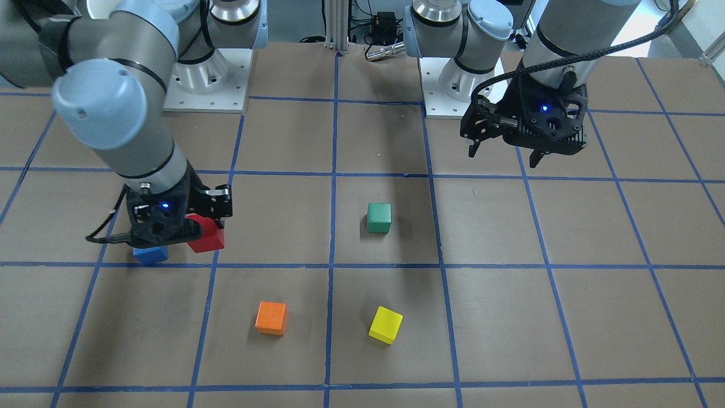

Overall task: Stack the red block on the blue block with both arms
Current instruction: 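Close the right gripper on the red cube and lift it, then carry the red cube with the right gripper and lower it onto the blue cube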

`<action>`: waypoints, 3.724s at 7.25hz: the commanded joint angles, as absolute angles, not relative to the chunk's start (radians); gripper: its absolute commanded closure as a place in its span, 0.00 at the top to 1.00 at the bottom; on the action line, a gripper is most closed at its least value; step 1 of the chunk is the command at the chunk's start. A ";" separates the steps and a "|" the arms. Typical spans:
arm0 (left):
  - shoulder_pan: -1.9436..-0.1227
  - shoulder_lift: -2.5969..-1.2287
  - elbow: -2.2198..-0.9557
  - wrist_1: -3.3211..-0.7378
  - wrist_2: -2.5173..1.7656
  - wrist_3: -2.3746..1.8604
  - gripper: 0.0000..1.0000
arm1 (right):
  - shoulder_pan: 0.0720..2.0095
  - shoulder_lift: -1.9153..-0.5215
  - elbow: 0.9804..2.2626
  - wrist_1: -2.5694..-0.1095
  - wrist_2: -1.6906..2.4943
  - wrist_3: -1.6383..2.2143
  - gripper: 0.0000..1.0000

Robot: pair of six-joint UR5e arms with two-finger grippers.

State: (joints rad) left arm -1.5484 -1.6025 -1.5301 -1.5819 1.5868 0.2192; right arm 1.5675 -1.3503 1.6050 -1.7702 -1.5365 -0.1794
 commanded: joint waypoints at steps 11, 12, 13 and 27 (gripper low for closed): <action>-1.548 -1.603 -1.528 -1.582 1.588 0.219 1.00 | 1.324 -1.365 1.874 -2.063 -1.554 -0.586 0.00; -1.548 -1.603 -1.531 -1.582 1.588 0.219 1.00 | 1.316 -1.362 1.875 -2.063 -1.554 -0.594 0.00; -1.548 -1.603 -1.531 -1.582 1.588 0.218 1.00 | 1.299 -1.362 1.876 -2.063 -1.554 -0.603 0.00; -1.548 -1.603 -1.531 -1.582 1.588 0.218 1.00 | 1.298 -1.333 1.904 -2.063 -1.569 -0.600 0.32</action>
State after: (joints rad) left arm -1.5479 -1.6030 -1.5310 -1.5815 1.5877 0.2179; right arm 1.2975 -1.3344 1.9037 -2.0632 -1.5720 -0.6006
